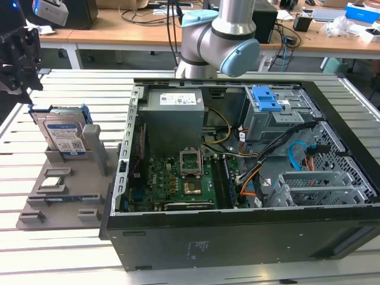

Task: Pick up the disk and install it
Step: 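Pick up the disk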

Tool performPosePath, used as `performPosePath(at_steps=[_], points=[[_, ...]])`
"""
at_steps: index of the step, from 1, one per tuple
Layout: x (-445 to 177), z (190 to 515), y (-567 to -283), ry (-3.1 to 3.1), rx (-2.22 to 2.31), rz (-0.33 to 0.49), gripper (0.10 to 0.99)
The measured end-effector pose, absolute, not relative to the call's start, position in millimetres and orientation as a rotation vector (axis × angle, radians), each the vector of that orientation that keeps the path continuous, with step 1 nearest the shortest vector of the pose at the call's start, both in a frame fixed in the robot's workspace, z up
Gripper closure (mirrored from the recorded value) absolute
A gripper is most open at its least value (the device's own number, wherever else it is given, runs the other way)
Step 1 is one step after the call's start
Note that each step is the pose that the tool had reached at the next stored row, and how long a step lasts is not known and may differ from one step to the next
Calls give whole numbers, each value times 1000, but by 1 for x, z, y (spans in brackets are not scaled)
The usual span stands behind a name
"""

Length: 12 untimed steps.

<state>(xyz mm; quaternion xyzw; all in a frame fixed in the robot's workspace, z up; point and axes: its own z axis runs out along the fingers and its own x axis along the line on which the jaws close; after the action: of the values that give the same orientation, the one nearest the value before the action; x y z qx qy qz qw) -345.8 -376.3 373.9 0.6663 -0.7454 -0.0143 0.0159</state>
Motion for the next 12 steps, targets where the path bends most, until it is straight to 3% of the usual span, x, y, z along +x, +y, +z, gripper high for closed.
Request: performPosePath(at_steps=[12], points=[[-346,364,-376,-2318,2072,-44,604]])
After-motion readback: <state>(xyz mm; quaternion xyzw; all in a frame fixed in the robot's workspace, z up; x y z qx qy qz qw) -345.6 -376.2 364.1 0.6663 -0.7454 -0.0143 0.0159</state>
